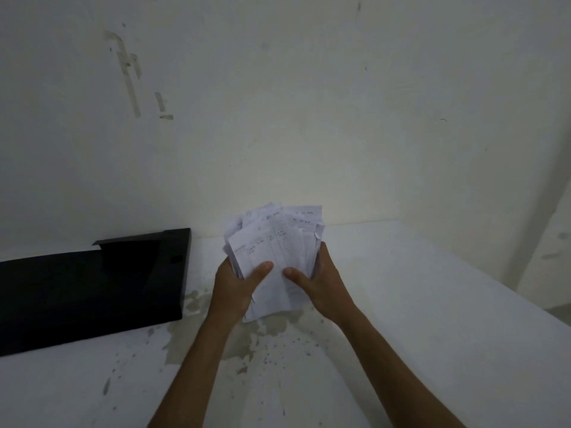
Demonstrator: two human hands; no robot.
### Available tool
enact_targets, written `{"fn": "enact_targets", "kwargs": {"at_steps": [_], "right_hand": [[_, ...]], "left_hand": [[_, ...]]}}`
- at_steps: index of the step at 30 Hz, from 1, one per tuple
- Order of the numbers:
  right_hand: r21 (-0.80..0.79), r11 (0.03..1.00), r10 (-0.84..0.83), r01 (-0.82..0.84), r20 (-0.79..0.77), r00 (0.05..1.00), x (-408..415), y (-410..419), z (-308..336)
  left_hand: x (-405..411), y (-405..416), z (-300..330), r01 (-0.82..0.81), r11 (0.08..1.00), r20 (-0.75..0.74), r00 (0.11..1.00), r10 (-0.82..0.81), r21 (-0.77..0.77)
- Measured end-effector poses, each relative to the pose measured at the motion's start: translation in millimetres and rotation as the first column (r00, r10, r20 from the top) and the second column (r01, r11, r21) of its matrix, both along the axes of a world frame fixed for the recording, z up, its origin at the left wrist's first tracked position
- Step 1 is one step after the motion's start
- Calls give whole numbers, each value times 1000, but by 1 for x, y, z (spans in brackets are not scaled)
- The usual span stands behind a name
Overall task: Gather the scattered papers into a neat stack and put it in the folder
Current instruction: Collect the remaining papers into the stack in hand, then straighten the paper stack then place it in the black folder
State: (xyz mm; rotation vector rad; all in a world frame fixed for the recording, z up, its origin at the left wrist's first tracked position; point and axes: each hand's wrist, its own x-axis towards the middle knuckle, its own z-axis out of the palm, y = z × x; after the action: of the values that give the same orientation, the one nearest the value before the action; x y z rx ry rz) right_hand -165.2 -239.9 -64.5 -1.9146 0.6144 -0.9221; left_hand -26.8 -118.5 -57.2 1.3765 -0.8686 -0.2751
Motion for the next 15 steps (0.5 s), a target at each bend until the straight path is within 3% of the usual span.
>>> {"fn": "enact_targets", "kwargs": {"at_steps": [8,15], "right_hand": [[86,994,80,-73,-82,993,0,-3,-24],[18,1000,25,-25,-22,999,1,1,-8]], "left_hand": [[10,5,-24,69,990,-21,998,-67,122],[7,6,-3,-2,999,18,1000,1,49]]}}
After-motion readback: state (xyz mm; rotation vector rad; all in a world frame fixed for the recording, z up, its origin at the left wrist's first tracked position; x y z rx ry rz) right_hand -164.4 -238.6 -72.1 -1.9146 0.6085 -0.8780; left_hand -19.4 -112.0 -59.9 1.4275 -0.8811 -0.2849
